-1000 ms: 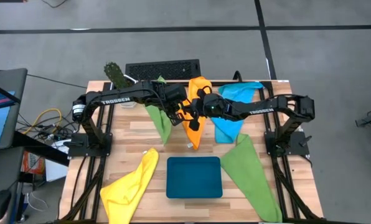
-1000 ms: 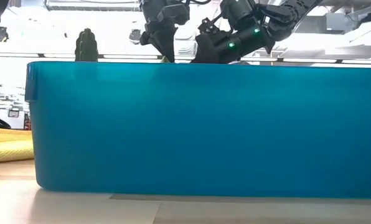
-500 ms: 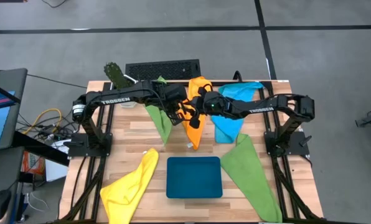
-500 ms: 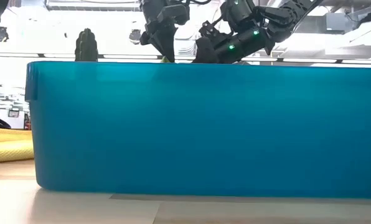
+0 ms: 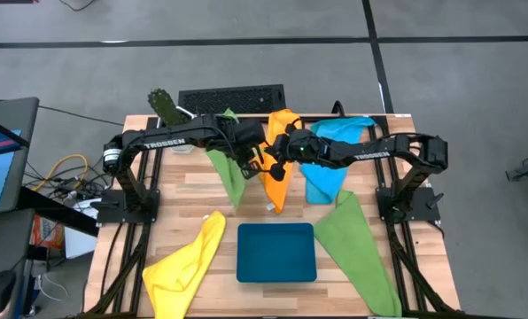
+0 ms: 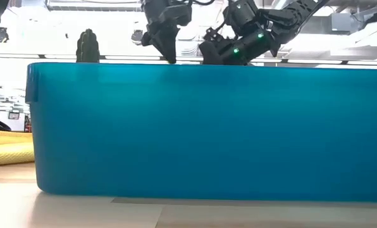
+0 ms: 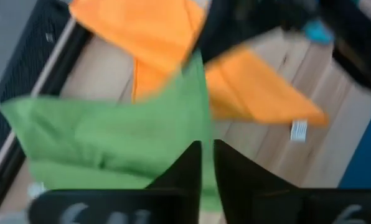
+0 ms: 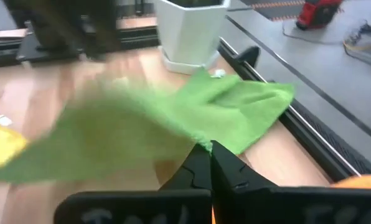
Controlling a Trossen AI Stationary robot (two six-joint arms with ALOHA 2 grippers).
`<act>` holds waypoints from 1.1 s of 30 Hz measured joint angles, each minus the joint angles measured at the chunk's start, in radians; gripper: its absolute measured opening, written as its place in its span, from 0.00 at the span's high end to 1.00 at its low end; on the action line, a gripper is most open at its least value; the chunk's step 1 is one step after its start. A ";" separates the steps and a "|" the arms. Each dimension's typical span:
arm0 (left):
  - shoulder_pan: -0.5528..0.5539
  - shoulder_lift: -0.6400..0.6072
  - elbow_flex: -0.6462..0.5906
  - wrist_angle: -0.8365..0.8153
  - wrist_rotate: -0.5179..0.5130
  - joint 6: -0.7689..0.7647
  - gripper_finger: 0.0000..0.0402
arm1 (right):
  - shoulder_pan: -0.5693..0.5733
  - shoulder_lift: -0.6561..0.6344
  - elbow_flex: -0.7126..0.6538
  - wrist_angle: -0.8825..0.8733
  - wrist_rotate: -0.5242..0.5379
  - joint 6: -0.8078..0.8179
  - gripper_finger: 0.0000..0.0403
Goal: Fold microfiber towels
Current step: Fold the top green microfiber towel
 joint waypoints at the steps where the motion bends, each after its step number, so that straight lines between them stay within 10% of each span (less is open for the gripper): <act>1: -0.001 0.000 0.000 -0.028 0.003 -0.010 0.85 | -0.005 0.000 0.000 -0.009 0.001 0.008 0.98; 13: -0.106 0.001 -0.169 -0.005 -0.041 -0.095 0.45 | -0.058 0.000 -0.001 -0.057 0.002 0.053 0.98; 33: -0.196 0.000 -0.393 0.303 0.144 -0.299 0.45 | -0.100 0.000 -0.001 -0.072 -0.003 0.050 0.98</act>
